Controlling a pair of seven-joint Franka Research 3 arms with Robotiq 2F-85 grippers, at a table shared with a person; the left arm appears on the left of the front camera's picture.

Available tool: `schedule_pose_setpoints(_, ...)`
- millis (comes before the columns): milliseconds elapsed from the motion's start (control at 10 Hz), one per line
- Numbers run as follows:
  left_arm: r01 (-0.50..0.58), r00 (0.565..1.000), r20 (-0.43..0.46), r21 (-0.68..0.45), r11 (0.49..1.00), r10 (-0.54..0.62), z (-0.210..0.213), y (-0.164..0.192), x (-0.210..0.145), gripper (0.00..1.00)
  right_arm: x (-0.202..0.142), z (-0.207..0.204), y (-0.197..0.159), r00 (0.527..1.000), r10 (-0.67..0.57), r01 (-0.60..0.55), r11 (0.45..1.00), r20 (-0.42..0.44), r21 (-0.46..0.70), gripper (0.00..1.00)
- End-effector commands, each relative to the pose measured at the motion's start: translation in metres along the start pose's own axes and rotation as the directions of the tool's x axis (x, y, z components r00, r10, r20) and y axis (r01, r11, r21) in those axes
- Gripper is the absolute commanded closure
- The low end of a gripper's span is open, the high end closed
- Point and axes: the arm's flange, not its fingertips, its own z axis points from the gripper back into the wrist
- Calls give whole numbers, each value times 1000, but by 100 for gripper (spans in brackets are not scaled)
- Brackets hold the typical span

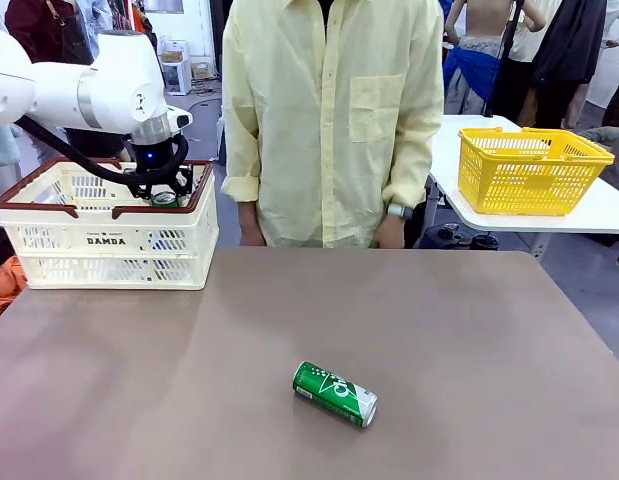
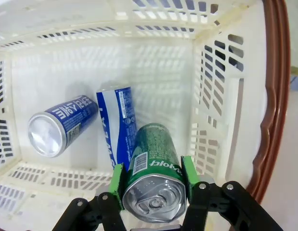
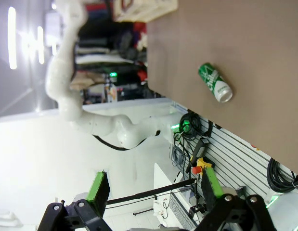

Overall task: Place the drinks into the Shopping basket.
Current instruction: Pick up one drink and place it into the Shopping basket.

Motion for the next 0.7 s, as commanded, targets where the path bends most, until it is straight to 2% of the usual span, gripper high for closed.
schedule_pose_setpoints(0, -22, 1000, -7, 14, 1000, 22, 6, 0, 8, 100, -2, 2, -1, 1000, 20, -21, 1000, -11, -13, 0)
schedule_pose_setpoints(200, -24, 999, -27, 7, 1000, 25, 0, 2, 8, 0, -2, 2, -1, 1000, 20, -21, 1000, -11, -13, 0)
schedule_pose_setpoints(600, -24, 999, -31, -9, 1000, 24, 1, 6, 9, 0, -2, 2, -1, 1000, 20, -21, 1000, -11, -13, 0)
